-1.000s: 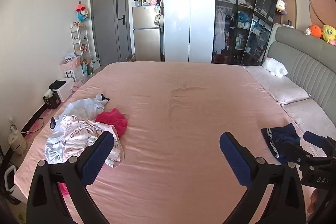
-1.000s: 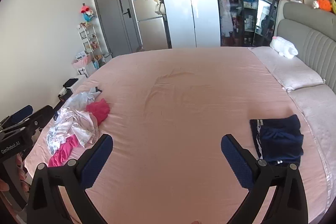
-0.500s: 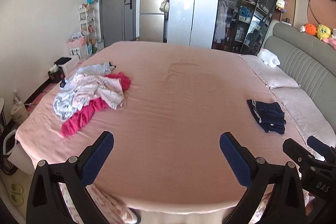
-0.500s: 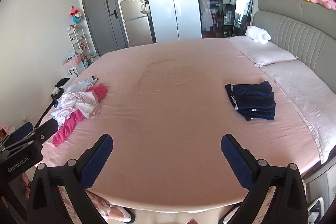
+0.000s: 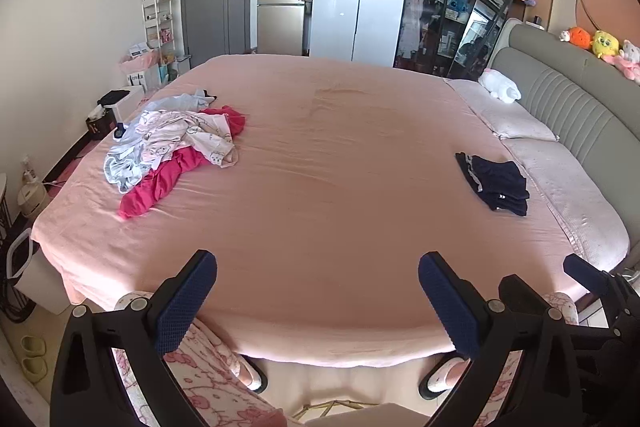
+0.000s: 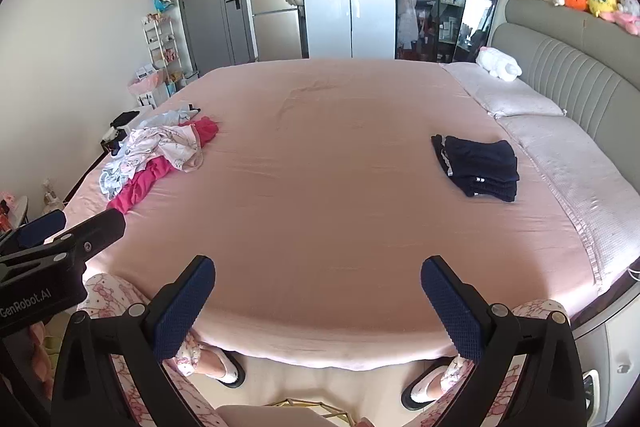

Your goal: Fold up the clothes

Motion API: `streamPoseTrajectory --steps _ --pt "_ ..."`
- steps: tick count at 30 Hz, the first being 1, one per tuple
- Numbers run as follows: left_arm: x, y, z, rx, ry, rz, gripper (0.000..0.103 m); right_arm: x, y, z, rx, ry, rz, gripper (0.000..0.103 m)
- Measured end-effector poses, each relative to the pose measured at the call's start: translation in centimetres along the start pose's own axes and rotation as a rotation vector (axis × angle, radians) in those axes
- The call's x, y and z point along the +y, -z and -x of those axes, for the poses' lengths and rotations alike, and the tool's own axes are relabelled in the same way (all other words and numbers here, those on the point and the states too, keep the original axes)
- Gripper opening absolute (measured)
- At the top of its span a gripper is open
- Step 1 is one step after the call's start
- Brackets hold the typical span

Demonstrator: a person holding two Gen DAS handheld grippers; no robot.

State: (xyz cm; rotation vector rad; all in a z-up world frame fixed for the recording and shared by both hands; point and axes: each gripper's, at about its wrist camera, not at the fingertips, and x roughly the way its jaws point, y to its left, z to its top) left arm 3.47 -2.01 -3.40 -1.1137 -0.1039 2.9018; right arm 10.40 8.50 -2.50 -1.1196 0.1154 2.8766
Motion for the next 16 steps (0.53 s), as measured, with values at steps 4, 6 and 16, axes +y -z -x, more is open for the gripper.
streamPoseTrajectory --steps 4,6,16 --pt "-0.5 0.3 0.5 -0.005 0.002 -0.001 0.103 -0.1 0.1 0.3 0.003 0.027 -0.006 0.103" --pt "-0.4 0.4 0.6 -0.004 0.006 0.008 0.103 -0.3 0.1 0.4 0.0 0.035 -0.003 0.103" --pt "0.0 0.2 1.0 -0.026 -0.008 0.029 0.103 -2.0 -0.2 0.9 -0.014 0.052 0.002 0.103"
